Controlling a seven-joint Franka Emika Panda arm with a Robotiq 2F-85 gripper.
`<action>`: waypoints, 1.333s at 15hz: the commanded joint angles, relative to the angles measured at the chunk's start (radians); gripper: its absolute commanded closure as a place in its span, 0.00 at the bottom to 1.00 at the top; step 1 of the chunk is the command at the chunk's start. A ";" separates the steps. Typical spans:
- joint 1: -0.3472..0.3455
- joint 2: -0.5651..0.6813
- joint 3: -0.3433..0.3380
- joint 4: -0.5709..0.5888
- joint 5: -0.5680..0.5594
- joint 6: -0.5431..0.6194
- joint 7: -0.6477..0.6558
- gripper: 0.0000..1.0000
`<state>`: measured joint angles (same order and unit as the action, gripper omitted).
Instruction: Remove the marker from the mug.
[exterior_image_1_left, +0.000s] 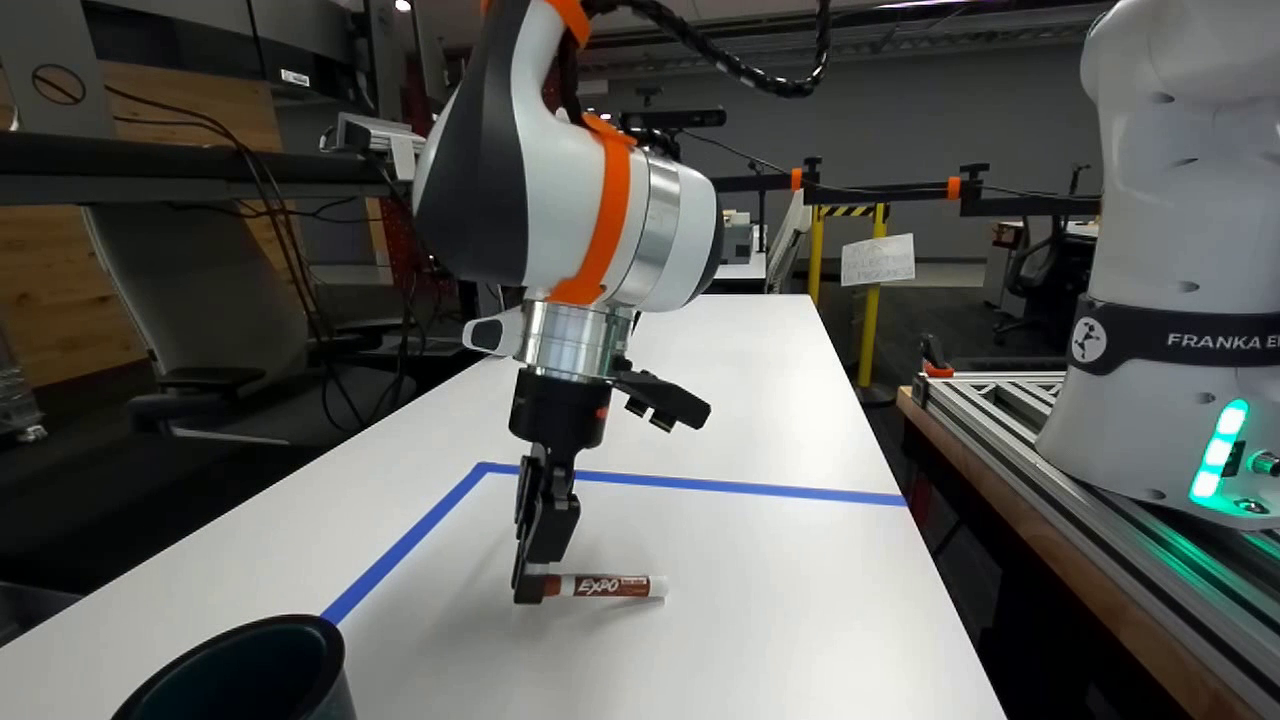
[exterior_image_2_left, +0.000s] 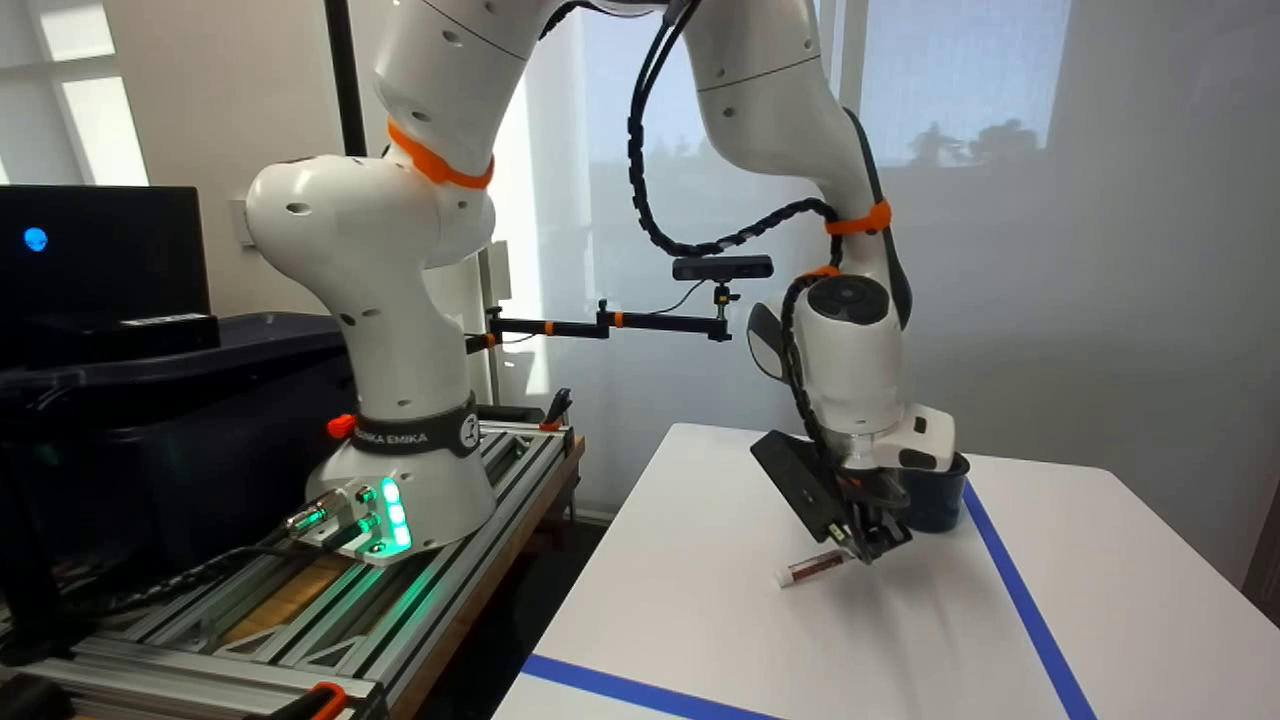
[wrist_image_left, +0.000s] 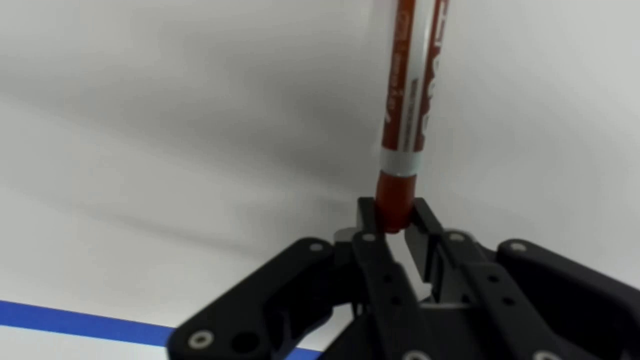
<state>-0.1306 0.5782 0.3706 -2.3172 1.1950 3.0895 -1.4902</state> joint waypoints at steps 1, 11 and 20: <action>0.005 0.061 0.033 0.070 0.008 0.099 -0.076 0.95; -0.118 0.132 0.244 0.156 -0.003 0.233 -0.312 0.02; -0.157 -0.085 0.244 -0.015 0.109 0.046 -0.138 0.00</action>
<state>-0.2740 0.6241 0.6034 -2.2491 1.2480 3.2093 -1.7248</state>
